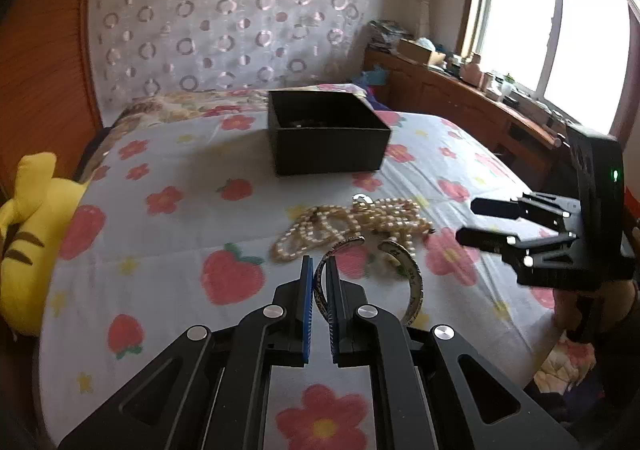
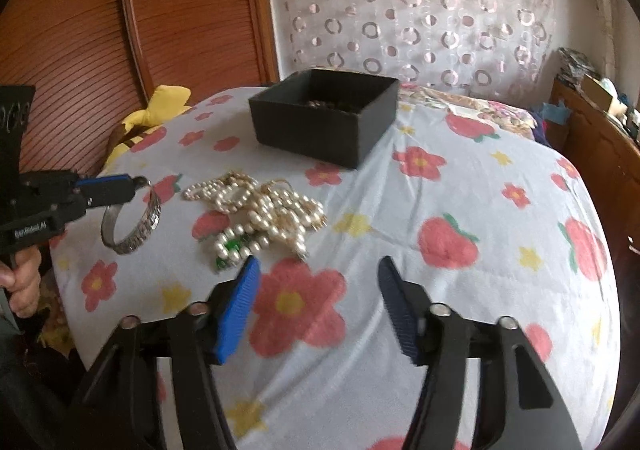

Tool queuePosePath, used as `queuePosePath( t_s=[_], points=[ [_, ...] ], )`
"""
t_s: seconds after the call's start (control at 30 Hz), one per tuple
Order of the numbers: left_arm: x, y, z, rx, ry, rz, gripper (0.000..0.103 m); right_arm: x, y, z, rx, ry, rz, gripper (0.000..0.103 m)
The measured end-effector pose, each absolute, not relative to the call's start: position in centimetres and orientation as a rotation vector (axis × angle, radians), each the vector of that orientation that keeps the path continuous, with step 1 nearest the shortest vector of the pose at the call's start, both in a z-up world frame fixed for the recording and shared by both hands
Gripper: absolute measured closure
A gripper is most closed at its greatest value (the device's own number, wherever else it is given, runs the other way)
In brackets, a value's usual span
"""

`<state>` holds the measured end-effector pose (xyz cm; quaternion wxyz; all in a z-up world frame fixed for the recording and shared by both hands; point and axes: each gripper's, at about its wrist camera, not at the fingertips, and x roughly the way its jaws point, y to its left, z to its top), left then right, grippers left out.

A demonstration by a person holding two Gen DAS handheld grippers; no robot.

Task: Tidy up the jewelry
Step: 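Grasp and lift the silver bangle with the left tool while the right grasps the pearl necklace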

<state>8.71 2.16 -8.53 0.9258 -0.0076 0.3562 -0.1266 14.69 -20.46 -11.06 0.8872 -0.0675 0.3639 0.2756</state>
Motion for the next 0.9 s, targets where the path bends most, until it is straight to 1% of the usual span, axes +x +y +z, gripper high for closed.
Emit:
queuePosePath(
  t_s=[0.13, 0.17, 0.23, 0.3, 0.33, 0.37, 0.43, 0.47, 0.63, 0.9],
  points=[
    [8.3, 3.1, -8.7, -0.039, 0.731, -0.251, 0.097, 16.1, -18.7, -10.8, -0.158, 0.783, 0.613, 0.055],
    [8.2, 3.3, -8.8, -0.042, 0.73, -0.249, 0.097, 16.4, -18.4, -11.0, -0.167, 0.795, 0.614, 0.057],
    [7.9, 3.6, -8.9, -0.052, 0.728, -0.248, 0.097, 17.1, -18.0, -11.5, -0.175, 0.825, 0.617, 0.064],
    [7.6, 4.1, -8.9, -0.068, 0.723, -0.248, 0.097, 17.7, -17.9, -12.1, -0.166, 0.855, 0.624, 0.067],
    [7.5, 4.2, -8.9, -0.071, 0.721, -0.249, 0.097, 17.8, -17.9, -12.2, -0.155, 0.865, 0.631, 0.072],
    [7.6, 4.3, -8.9, -0.074, 0.719, -0.249, 0.097, 17.9, -18.0, -12.2, -0.146, 0.868, 0.636, 0.074],
    [7.6, 4.4, -8.8, -0.078, 0.717, -0.25, 0.097, 18.1, -18.1, -12.3, -0.136, 0.877, 0.655, 0.091],
    [7.5, 4.4, -8.9, -0.077, 0.717, -0.25, 0.097, 18.2, -18.0, -12.4, -0.137, 0.885, 0.658, 0.093],
    [7.5, 4.6, -8.6, -0.081, 0.706, -0.25, 0.097, 18.1, -18.2, -11.8, -0.137, 0.871, 0.678, 0.095],
    [7.2, 4.7, -8.1, -0.091, 0.691, -0.246, 0.096, 16.9, -18.5, -7.8, -0.147, 0.763, 0.688, 0.095]
  ],
)
